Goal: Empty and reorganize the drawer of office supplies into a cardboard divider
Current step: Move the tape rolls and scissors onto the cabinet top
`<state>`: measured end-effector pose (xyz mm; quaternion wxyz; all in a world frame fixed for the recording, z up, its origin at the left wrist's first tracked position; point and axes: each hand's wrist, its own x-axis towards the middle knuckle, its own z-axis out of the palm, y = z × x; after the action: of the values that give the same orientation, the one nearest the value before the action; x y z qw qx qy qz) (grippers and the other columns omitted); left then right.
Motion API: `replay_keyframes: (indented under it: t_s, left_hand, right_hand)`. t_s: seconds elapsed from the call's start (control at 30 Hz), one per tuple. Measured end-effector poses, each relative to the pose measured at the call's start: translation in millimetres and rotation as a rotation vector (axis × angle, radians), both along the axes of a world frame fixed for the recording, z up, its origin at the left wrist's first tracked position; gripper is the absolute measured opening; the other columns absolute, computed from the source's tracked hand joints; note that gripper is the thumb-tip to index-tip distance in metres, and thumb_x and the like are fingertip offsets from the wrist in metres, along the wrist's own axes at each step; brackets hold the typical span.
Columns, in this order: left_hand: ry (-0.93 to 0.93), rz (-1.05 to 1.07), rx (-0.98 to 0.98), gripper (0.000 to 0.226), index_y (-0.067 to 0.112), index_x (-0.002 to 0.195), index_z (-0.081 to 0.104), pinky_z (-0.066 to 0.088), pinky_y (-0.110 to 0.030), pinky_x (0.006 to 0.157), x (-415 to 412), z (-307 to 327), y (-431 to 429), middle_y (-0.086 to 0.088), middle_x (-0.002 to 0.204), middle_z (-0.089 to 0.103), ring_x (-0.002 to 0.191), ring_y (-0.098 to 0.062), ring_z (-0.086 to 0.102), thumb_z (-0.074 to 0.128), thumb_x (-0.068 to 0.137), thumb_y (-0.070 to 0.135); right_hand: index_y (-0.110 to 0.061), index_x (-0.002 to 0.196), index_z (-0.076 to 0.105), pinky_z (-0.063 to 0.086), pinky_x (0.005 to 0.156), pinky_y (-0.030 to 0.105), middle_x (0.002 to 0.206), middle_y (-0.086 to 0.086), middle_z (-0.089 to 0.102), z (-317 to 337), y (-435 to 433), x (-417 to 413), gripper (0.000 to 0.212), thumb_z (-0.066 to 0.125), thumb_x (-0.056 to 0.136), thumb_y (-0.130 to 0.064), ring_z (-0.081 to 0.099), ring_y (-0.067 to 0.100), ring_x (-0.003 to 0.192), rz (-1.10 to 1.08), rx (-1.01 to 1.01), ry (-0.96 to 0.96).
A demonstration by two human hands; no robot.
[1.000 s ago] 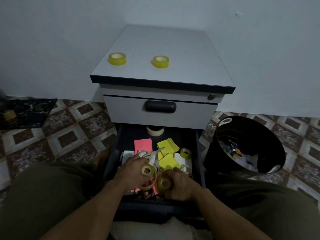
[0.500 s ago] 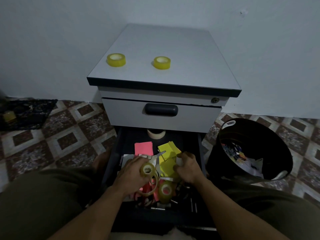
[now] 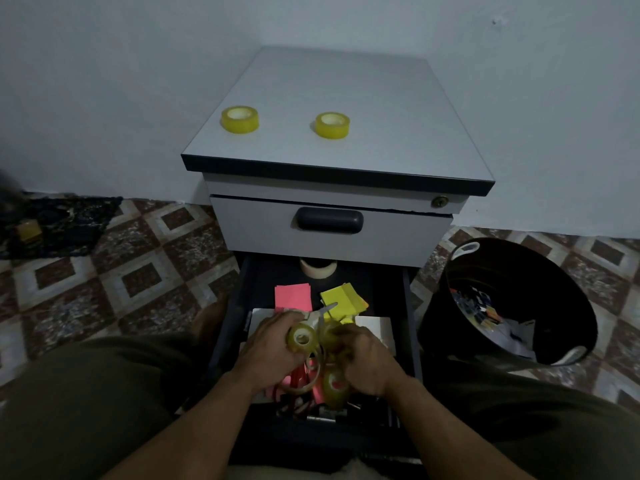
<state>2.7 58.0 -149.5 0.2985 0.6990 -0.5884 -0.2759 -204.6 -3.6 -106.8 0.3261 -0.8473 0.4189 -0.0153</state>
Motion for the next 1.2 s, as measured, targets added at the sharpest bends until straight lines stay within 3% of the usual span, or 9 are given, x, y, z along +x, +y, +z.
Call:
replay_keyframes:
  t_s: [0.13, 0.27, 0.33, 0.4, 0.53, 0.63, 0.8, 0.97, 1.2]
  left_hand:
    - [0.043, 0.018, -0.028, 0.05, 0.044, 0.115, 0.054, 0.054, -0.039, 0.086, -6.5, 2.6, -8.4, 0.019, 0.107, 0.063, 0.103, -0.008, 0.059, 0.075, 0.07, 0.042]
    - [0.077, -0.006, -0.02, 0.059, 0.043, 0.122, 0.055, 0.052, -0.034, 0.09, -20.6, 5.3, -22.9, 0.016, 0.114, 0.058, 0.108, -0.007, 0.056, 0.079, 0.068, 0.041]
    - [0.101, -0.038, -0.003, 0.061, 0.043, 0.122, 0.056, 0.053, -0.033, 0.09, -26.5, 7.2, -30.7, 0.016, 0.114, 0.058, 0.108, -0.006, 0.056, 0.081, 0.066, 0.042]
    - [0.106, -0.08, 0.016, 0.064, 0.042, 0.125, 0.056, 0.055, -0.037, 0.09, -30.2, 6.3, -36.4, 0.016, 0.117, 0.061, 0.109, -0.007, 0.058, 0.079, 0.066, 0.042]
    - [0.098, -0.138, 0.042, 0.072, 0.027, 0.134, 0.055, 0.053, -0.04, 0.095, -32.7, 1.6, -40.9, 0.013, 0.128, 0.059, 0.114, -0.008, 0.059, 0.079, 0.067, 0.035]
    - [-0.006, -0.201, 0.059, 0.079, 0.028, 0.138, 0.053, 0.048, -0.042, 0.1, -32.2, -0.5, -42.9, 0.014, 0.13, 0.057, 0.118, -0.011, 0.056, 0.08, 0.065, 0.039]
    - [-0.149, -0.245, 0.051, 0.075, 0.031, 0.137, 0.054, 0.044, -0.038, 0.102, -33.9, 0.7, -47.3, 0.01, 0.139, 0.056, 0.12, -0.016, 0.054, 0.081, 0.068, 0.037]
    - [-0.082, -0.241, 0.052, 0.072, 0.028, 0.133, 0.057, 0.052, -0.037, 0.092, -28.6, -1.7, -46.3, 0.011, 0.125, 0.064, 0.108, -0.011, 0.06, 0.082, 0.066, 0.033]
    - [-0.005, -0.19, 0.007, 0.039, 0.032, 0.106, 0.066, 0.055, -0.036, 0.079, -18.3, 15.1, -42.4, 0.016, 0.094, 0.068, 0.089, -0.001, 0.062, 0.08, 0.07, 0.031]
  right_hand:
    - [-0.016, 0.093, 0.065, 0.042, 0.066, 0.007, 0.1, -0.004, 0.059, 6.2, -4.2, -12.5, 0.022, 0.059, 0.075, -0.004, 0.057, 0.012, 0.088, -0.258, 0.116, -0.129]
    - [-0.013, 0.103, 0.059, 0.053, 0.068, 0.018, 0.093, -0.007, 0.061, 7.3, -0.6, -26.4, 0.025, 0.067, 0.082, -0.002, 0.06, 0.009, 0.079, -0.292, 0.362, -0.127]
    - [-0.011, 0.113, 0.053, 0.052, 0.073, 0.017, 0.095, -0.008, 0.058, 7.2, 7.0, -28.8, 0.046, 0.077, 0.074, -0.012, 0.057, 0.006, 0.083, -0.24, 0.419, -0.078]
    - [-0.01, 0.126, 0.048, 0.054, 0.081, 0.024, 0.107, -0.001, 0.057, 1.4, 12.5, -29.7, 0.069, 0.082, 0.066, -0.019, 0.056, 0.012, 0.094, -0.186, 0.415, -0.043]
    - [0.002, 0.139, 0.038, 0.041, 0.072, 0.002, 0.106, -0.001, 0.047, -4.1, 24.3, -26.6, 0.063, 0.073, 0.086, -0.007, 0.047, 0.019, 0.104, -0.161, 0.329, -0.076]
    - [-0.016, 0.135, 0.048, 0.042, 0.094, 0.02, 0.123, 0.004, 0.048, -11.7, 27.1, -26.3, 0.072, 0.082, 0.075, -0.036, 0.051, 0.02, 0.112, -0.134, 0.172, -0.054]
    - [-0.021, 0.125, 0.057, 0.043, 0.1, 0.032, 0.123, 0.003, 0.049, -16.6, 29.1, -24.7, 0.065, 0.082, 0.071, -0.045, 0.051, 0.019, 0.113, -0.099, 0.091, -0.025]
    - [-0.02, 0.12, 0.061, 0.042, 0.096, 0.025, 0.12, 0.003, 0.049, -18.9, 31.6, -24.3, 0.06, 0.082, 0.071, -0.047, 0.052, 0.019, 0.111, -0.096, 0.063, -0.055]
    - [-0.023, 0.12, 0.061, 0.041, 0.094, 0.021, 0.118, 0.0, 0.049, -15.4, 32.2, -23.2, 0.061, 0.082, 0.069, -0.05, 0.053, 0.018, 0.109, -0.085, 0.053, -0.038]
